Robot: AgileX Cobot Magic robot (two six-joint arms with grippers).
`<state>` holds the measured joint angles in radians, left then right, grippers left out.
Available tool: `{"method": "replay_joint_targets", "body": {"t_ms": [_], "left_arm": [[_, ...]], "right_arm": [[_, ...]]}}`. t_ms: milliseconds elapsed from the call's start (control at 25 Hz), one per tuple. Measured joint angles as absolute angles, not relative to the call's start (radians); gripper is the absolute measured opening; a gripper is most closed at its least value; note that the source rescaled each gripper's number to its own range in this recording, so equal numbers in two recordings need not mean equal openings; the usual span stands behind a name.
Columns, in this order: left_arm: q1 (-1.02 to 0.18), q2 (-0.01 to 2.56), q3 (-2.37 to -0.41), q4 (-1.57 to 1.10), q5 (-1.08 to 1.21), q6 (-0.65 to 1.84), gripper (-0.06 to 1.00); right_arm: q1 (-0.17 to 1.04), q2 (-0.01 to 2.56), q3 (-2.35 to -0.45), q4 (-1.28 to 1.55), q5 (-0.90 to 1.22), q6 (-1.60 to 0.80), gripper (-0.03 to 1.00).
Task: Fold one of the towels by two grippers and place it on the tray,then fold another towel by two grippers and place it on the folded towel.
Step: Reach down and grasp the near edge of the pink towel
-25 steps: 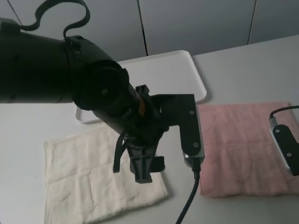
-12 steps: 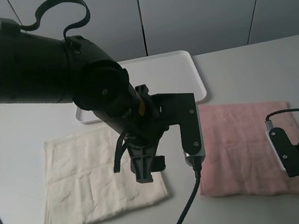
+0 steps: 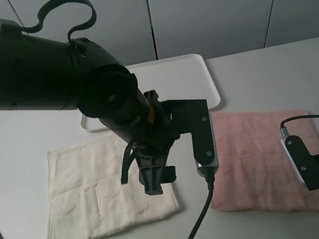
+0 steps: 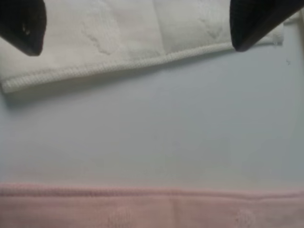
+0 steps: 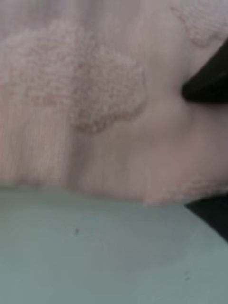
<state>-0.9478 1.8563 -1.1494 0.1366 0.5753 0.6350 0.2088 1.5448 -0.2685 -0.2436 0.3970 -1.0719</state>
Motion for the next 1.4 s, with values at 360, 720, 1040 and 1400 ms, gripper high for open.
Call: {"method": "replay_joint_targets", "body": {"t_ms": [360,720,1040,1400], "left_arm": [[-0.953,1.856,-1.149,0.155,0.556,0.633,1.00],[-1.032,1.897,-1.151,0.158,0.539,0.677,1.00],[-1.076,1.939,-1.151,0.133,0.527,0.691,1.00],[-1.120,2.000,-1.178,0.121,0.490,0.707,1.00]], "right_arm": [[0.209,1.545,-0.269,-0.249,0.359,-1.089,0.10],[0.209,1.545,-0.264,-0.251,0.342,-1.091,0.09],[0.209,1.545,-0.263,-0.165,0.269,-1.089,0.08],[0.209,1.545,-0.261,-0.147,0.245,-1.089,0.08]]}}
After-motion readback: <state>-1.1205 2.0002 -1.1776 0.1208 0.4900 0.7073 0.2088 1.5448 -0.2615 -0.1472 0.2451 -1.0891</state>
